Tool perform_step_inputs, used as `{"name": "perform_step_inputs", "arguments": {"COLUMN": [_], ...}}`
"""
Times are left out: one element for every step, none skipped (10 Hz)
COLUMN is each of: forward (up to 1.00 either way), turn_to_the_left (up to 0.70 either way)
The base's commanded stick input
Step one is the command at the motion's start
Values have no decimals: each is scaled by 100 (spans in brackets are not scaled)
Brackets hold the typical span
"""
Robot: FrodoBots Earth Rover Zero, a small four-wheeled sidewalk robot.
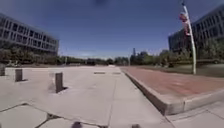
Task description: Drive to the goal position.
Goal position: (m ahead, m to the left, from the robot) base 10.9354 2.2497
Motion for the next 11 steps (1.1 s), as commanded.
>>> {"name": "perform_step_inputs", "arguments": {"forward": [85,85,85,85,85,85,85,85,85,85,85], "turn_to_the_left": [1,1,1,1,1,1,1,1,1,1,1]}}
